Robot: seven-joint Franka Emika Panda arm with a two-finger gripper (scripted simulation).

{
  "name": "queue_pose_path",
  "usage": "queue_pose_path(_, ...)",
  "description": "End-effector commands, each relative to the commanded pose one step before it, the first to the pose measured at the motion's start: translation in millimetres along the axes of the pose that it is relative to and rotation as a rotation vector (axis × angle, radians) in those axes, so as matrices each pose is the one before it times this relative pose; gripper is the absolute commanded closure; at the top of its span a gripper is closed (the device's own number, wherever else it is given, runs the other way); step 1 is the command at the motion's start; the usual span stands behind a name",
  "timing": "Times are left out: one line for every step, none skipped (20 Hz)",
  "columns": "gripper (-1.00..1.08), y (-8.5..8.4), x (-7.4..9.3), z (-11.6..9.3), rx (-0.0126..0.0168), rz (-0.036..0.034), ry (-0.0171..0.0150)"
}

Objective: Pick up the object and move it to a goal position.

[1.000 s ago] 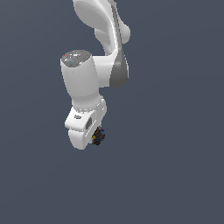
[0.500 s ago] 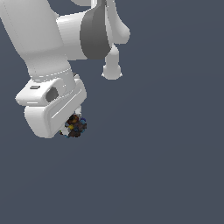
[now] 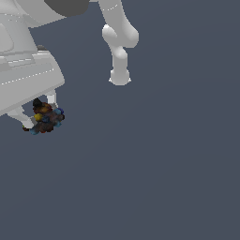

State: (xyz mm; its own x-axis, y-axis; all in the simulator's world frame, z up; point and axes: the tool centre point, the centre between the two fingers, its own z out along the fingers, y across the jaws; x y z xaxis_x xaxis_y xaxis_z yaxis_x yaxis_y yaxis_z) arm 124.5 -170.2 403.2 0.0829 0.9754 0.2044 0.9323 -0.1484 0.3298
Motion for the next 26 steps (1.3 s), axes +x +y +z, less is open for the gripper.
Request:
queue_pose_path(1.08,10.02,-4.60,-18.30,-0.01455,-0.02066,0.01481)
queue_pose_path(1.08,3.52,-1.87,-6.11,-0.00469,-0.00646,0.00490)
queue_pose_path(1.08,3.36,-1.77,-5.81,-0.00445,-0.00613,0.00466)
queue_pose_path(1.08,3.21,-1.68,-5.51,-0.00421,-0.00580,0.00443)
queue_pose_path(1.08,3.06,-1.61,-5.20,-0.00396,-0.00546,0.00418)
queue_pose_path(1.08,2.92,-1.51,-4.93,-0.00375,-0.00517,0.00398)
queue_pose_path(1.08,2.76,-1.42,-4.62,-0.00350,-0.00483,0.00374)
queue_pose_path(1.08,2.51,-1.29,-4.18,-0.00316,-0.00436,0.00339)
queue_pose_path(1.08,2.28,-1.16,-3.74,-0.00283,-0.00390,0.00304)
queue_pose_path(1.08,2.06,-1.05,-3.34,-0.00251,-0.00347,0.00272)
queue_pose_path(1.08,1.86,-0.90,-3.00,-0.00226,-0.00313,0.00246)
queue_pose_path(1.08,1.68,-0.81,-2.64,-0.00198,-0.00275,0.00217)
queue_pose_path(1.08,1.52,-0.71,-2.35,-0.00176,-0.00245,0.00194)
queue_pose_path(1.08,1.36,-0.64,-2.07,-0.00155,-0.00216,0.00172)
queue_pose_path(1.08,1.22,-0.54,-1.85,-0.00139,-0.00194,0.00155)
queue_pose_path(1.08,1.08,-0.48,-1.62,-0.00121,-0.00170,0.00136)
queue_pose_path(1.08,0.95,-0.41,-1.41,-0.00106,-0.00149,0.00120)
queue_pose_path(1.08,0.83,-0.30,-1.24,-0.00094,-0.00133,0.00107)
queue_pose_path(1.08,0.72,-0.39,-0.94,-0.00066,-0.00094,0.00076)
queue_pose_path(1.08,0.62,-0.20,-0.86,-0.00065,-0.00094,0.00077)
queue_pose_path(1.08,0.52,-0.22,-0.64,-0.00045,-0.00067,0.00055)
queue_pose_path(1.08,0.43,-0.05,-0.56,-0.00045,-0.00067,0.00055)
queue_pose_path(1.08,0.35,-0.41,-0.16,0.00000,0.00000,0.00000)
queue_pose_path(1.08,0.26,0.23,-0.43,-0.00042,-0.00067,0.00056)
queue_pose_path(1.08,0.18,-0.17,-0.07,0.00000,0.00000,0.00000)
queue_pose_path(1.08,0.10,-0.09,-0.04,0.00000,0.00000,0.00000)
